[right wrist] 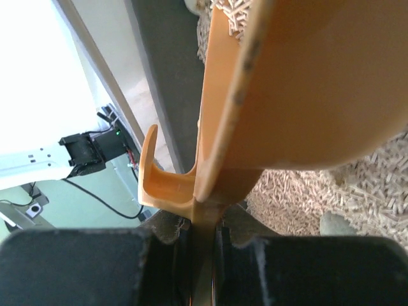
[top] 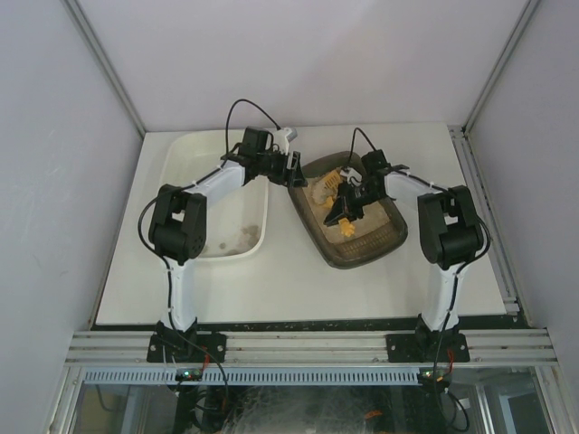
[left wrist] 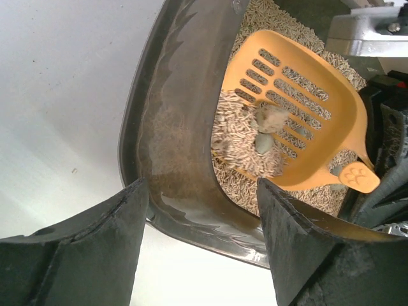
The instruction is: Clean the litter box
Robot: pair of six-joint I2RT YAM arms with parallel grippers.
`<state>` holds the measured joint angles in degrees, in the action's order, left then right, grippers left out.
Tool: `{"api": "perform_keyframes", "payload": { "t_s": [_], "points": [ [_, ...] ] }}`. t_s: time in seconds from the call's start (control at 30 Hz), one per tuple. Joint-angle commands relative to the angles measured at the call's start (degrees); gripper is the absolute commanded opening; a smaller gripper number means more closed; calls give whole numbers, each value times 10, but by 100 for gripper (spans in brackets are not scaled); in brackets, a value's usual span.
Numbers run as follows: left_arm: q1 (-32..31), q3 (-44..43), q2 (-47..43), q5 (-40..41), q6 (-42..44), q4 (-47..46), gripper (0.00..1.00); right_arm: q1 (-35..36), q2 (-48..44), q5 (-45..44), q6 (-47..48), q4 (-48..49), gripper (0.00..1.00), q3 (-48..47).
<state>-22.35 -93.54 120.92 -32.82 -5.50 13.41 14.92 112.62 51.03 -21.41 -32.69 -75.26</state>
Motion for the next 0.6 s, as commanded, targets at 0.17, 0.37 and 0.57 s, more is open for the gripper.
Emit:
{"api": "perform_keyframes", "payload": {
  "t_s": [0.17, 0.37, 0.57],
  "points": [
    [-3, -38, -20, 3, -39, 10, 73, 27, 74, 10, 65, -87, 0, -102],
    [-3, -45, -15, 1, -52, 3, 74, 56, 129, 35, 85, -129, 0, -140],
    [-3, -45, -12, -1, -62, -7, 74, 84, 155, 57, 125, -168, 0, -172]
  ]
}}
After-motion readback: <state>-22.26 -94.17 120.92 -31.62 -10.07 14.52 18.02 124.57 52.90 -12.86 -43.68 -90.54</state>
